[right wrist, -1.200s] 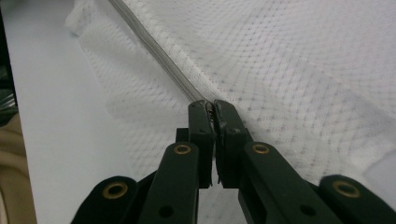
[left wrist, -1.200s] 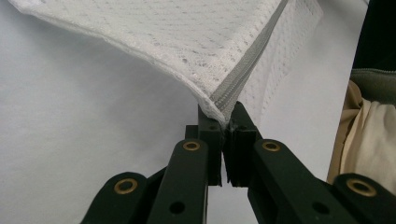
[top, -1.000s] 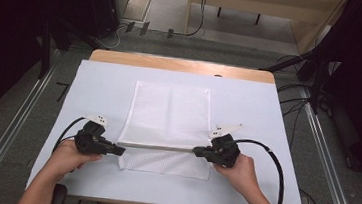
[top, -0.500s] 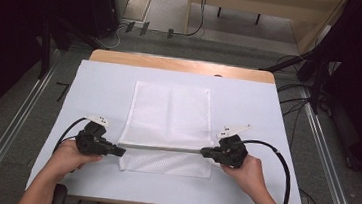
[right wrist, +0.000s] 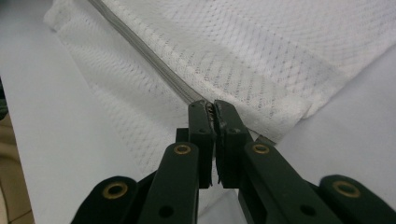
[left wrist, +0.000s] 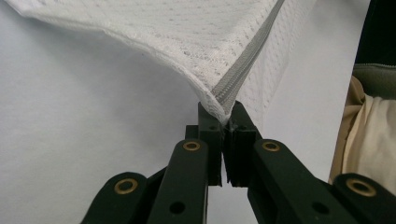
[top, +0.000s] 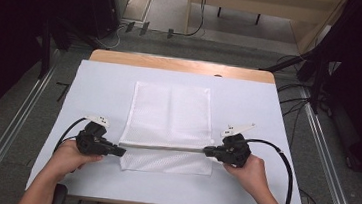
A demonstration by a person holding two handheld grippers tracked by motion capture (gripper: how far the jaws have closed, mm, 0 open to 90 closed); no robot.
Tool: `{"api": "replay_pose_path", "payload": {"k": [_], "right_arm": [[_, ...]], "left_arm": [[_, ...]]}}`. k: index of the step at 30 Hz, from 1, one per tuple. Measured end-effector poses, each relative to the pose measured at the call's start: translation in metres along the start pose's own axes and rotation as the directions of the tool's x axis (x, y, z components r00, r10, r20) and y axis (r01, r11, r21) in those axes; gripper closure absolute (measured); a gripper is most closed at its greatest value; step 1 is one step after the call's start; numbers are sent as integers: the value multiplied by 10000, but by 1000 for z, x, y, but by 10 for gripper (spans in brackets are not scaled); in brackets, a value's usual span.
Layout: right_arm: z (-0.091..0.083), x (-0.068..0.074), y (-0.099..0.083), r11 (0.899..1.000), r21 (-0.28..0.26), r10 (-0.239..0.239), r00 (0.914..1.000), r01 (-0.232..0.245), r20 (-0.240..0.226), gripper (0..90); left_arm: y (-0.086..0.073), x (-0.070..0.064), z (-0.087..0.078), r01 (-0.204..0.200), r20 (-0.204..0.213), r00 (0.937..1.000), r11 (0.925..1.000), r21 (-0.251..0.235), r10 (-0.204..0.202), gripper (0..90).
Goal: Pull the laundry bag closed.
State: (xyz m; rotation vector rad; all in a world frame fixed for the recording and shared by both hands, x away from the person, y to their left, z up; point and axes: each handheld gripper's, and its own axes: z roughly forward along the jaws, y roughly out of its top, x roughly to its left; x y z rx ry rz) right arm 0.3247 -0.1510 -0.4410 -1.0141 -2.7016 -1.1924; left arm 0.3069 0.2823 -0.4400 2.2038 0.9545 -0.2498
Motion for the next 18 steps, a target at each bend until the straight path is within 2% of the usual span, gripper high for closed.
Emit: {"api": "replay_pose_path", "payload": {"k": [2,6,9,12,18], "right_arm": [[0,3,0,9999,-33,-130,9999,130,-13,878],[1,3,1,10000,-50,-67,10000,67,-36,873],[5,2,0,10000,-2,67,9999,-67,-86,864],[6,3,1,9998,-35,174,9998,-174,-113,804],[5,3,1,9999,-165,-38,9999,40,145,704]], "left_arm": [[0,0,-1,23,-69,10000,10000,-5,-23,876],[0,0,0,-72,-47,10000,10000,57,72,852],[0,-1,2,-155,-274,9995,9999,68,157,783],[0,0,1,-91,-188,9998,9999,52,92,699],[0,0,-3,-189,-505,9986,9985,-522,163,555]]}}
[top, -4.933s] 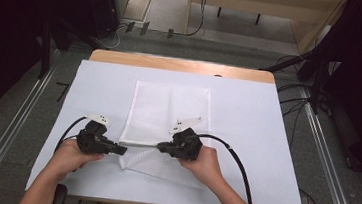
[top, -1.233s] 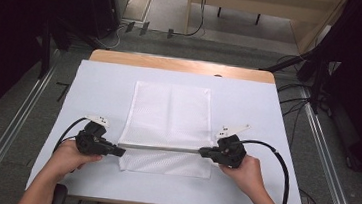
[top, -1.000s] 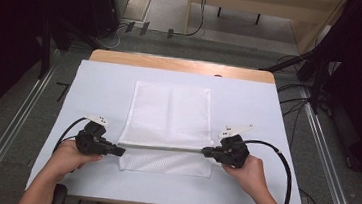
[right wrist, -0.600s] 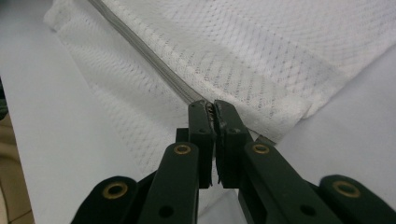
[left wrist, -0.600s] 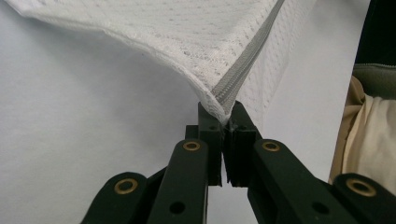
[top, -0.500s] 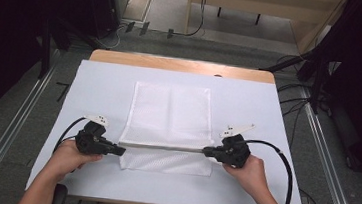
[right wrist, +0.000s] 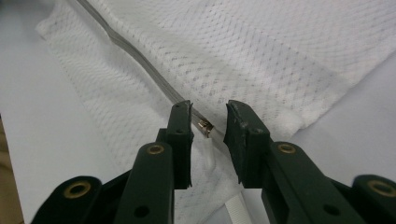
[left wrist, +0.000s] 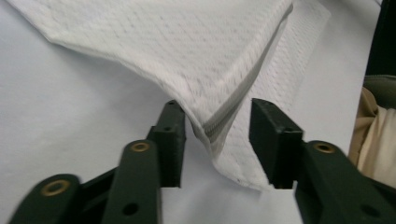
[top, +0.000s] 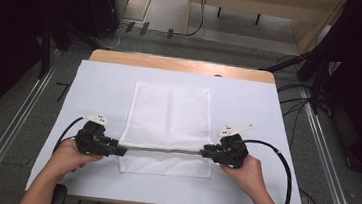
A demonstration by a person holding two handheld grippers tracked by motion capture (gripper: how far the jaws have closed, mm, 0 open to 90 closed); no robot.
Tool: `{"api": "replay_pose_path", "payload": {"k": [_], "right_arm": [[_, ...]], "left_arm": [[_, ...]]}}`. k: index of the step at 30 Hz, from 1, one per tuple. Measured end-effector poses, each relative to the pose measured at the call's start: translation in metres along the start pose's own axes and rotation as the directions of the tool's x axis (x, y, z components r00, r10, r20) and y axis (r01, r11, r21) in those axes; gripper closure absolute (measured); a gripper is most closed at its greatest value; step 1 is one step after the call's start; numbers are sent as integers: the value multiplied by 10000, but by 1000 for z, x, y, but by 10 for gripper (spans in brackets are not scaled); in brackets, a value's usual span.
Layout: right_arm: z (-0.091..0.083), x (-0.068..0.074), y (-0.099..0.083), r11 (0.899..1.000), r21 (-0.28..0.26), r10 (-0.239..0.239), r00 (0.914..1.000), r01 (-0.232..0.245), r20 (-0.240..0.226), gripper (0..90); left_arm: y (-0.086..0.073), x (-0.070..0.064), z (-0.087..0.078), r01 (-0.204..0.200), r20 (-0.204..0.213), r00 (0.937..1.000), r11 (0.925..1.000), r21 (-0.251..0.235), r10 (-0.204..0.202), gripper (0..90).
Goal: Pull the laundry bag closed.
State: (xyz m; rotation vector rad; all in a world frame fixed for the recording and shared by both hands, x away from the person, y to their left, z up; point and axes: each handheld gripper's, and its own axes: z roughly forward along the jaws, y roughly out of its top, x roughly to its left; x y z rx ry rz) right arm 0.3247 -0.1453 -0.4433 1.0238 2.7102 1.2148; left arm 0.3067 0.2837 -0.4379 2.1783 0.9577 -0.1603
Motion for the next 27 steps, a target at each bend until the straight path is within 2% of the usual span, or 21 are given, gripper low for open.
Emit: {"api": "replay_pose_path", "payload": {"k": [4,6,8,10,12,15,20,27], "right_arm": [[-3,-2,2,9996,-288,-2,9999,5,108,587],[-4,-4,4,9989,-448,149,9994,-136,298,493],[-5,-8,7,9988,-411,277,9988,-261,402,444],[-5,-14,9,9983,-295,517,9980,-507,357,436],[-7,-19,9,9966,-201,812,9959,-805,408,437],[-10,-26,9,9937,-304,1095,9927,-1080,507,440],[-18,-33,9,9906,-627,1258,9893,-1214,732,462],[-26,-39,8,9859,-1004,1449,9836,-1342,1077,458]], "left_arm": [[1,2,-2,258,-448,9986,9992,-311,-272,412],[2,3,-4,126,-846,9963,9983,-562,-174,369],[3,2,-7,-33,-1092,9940,9956,-934,-69,360],[4,3,-12,-105,-1362,9907,9908,-1349,-80,357],[4,4,-14,31,-1556,9874,9875,-1577,-280,356],[4,8,-17,225,-2026,9775,9841,-1762,-586,357],[3,14,-22,545,-2250,9693,9790,-1963,-990,357],[1,17,-25,581,-2512,9619,9784,-1986,-1081,358]]}}
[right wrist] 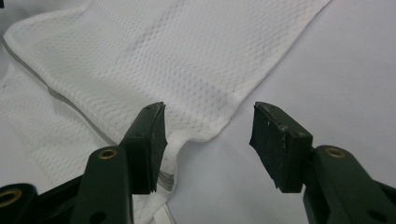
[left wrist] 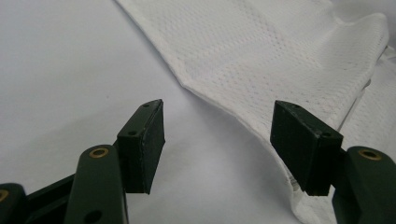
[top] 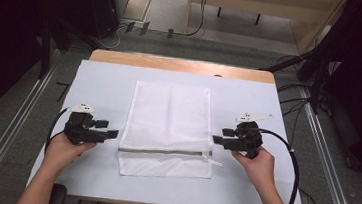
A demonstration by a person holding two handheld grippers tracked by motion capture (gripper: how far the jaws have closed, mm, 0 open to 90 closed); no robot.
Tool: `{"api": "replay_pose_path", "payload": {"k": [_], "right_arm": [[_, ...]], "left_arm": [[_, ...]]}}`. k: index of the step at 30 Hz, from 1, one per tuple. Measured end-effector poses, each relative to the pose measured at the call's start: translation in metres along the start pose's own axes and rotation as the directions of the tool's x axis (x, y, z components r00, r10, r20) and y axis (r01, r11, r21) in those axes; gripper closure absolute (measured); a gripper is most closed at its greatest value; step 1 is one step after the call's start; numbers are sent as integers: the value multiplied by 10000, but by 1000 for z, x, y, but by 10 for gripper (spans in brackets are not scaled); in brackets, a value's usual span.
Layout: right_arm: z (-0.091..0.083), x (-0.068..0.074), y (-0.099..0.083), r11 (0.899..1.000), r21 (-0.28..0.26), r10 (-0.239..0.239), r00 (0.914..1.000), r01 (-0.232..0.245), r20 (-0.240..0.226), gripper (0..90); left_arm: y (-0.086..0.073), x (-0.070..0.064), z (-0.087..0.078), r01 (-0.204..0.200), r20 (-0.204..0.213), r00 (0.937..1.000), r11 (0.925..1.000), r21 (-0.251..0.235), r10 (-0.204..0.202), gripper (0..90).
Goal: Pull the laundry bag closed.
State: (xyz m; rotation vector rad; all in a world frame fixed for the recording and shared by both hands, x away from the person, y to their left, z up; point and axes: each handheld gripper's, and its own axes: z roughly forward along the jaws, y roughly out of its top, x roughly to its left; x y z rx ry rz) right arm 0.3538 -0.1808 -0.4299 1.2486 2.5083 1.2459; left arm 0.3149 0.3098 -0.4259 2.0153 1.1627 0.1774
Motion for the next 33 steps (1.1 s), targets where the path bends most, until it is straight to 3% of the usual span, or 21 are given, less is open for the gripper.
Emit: {"api": "replay_pose_path", "payload": {"k": [6,11,18,33], "right_arm": [[-10,-14,-1,9988,-306,399,9989,-391,227,449],[-15,-23,-2,9968,-427,696,9961,-673,551,450],[-18,-31,-4,9953,-448,894,9931,-861,758,449],[-14,-29,-4,9968,-172,787,9935,-776,820,459]], "left_arm": [[0,4,-3,151,-261,9995,9997,-171,-156,359],[-1,9,-6,415,-781,9960,9989,-227,-431,361],[-1,10,-6,456,-859,9952,9986,-257,-476,361],[-2,11,-5,447,-921,9947,9988,-199,-464,359]]}}
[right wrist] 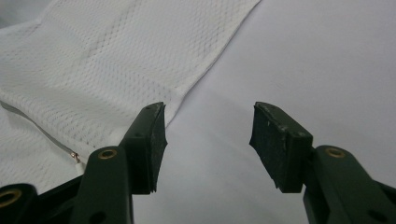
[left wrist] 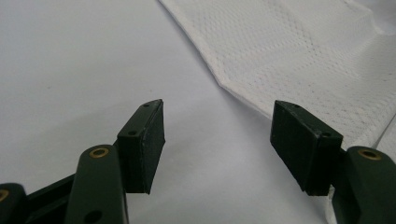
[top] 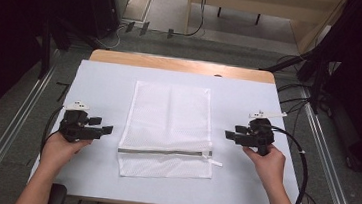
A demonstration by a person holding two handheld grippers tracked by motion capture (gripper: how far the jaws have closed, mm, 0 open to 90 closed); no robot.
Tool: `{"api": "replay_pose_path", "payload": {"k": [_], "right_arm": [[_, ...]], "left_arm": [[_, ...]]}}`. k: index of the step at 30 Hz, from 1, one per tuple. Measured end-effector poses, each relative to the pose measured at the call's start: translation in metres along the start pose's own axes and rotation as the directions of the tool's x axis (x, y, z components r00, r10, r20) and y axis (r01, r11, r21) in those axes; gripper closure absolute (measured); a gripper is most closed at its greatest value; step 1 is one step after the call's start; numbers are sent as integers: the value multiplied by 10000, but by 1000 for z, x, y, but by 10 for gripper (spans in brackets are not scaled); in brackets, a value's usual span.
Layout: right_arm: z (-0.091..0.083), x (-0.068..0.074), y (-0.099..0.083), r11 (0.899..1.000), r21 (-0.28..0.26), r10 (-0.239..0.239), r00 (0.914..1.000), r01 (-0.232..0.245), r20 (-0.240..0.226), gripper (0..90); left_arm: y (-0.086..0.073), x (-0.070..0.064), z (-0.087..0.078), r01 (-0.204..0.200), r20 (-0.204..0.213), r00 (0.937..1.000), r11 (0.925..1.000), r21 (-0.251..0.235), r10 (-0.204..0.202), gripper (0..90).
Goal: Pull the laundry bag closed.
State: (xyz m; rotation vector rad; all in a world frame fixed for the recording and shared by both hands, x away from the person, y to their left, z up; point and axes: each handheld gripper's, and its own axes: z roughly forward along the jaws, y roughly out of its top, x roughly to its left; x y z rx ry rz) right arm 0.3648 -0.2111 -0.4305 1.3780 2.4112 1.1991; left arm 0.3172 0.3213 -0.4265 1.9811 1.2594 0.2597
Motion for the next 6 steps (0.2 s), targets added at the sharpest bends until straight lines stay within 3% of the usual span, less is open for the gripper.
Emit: {"api": "replay_pose_path", "payload": {"k": [6], "right_arm": [[1,0,0,10000,24,-66,10000,66,-3,461]], "left_arm": [[0,0,1,-13,4,10000,10000,31,13,358]]}}
